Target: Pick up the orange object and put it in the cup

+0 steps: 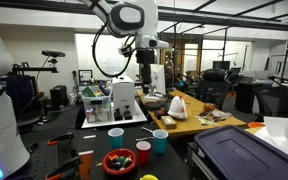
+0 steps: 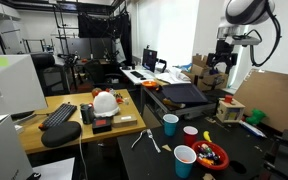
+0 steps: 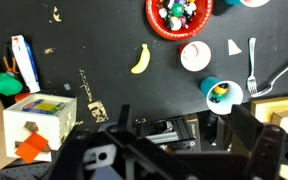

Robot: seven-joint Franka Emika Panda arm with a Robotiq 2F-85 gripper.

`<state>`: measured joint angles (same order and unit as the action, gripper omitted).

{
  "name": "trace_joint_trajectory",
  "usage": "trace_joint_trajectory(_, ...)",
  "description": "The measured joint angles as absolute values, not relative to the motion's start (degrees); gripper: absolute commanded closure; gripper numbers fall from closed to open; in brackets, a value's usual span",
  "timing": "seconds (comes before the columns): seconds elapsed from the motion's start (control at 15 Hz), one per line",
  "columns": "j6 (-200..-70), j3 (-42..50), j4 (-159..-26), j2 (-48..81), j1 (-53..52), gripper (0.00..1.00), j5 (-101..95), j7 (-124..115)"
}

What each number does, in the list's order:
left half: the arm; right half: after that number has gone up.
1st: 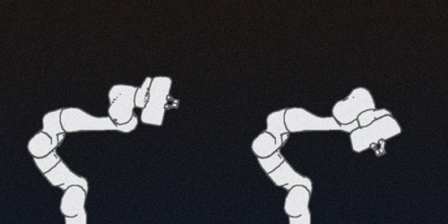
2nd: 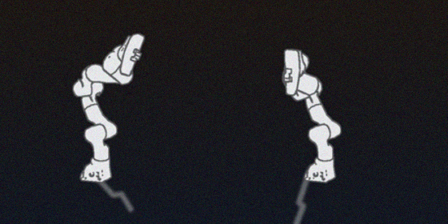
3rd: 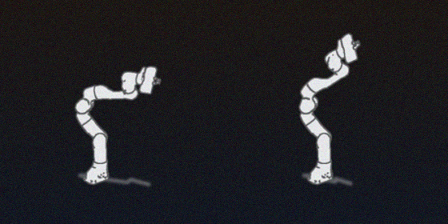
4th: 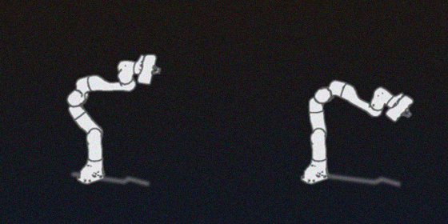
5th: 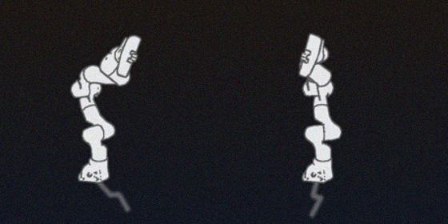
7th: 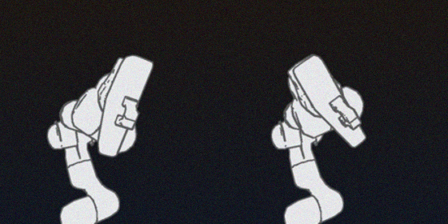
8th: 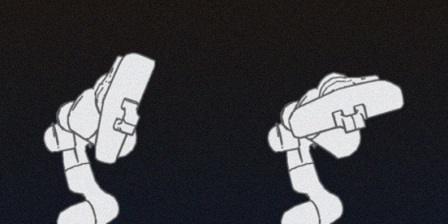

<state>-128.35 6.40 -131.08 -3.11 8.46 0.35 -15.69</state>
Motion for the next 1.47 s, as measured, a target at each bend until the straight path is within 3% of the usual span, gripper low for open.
trace_joint_trajectory(0.6, -130.73, 8.86, -114.51, 15.98, 8.45, 0.0, 0.34, -26.92)
trace_joint_trajectory(1.47, -127.74, 17.42, -95.01, 31.17, 15.3, 0.0, 5.17, -30.23)
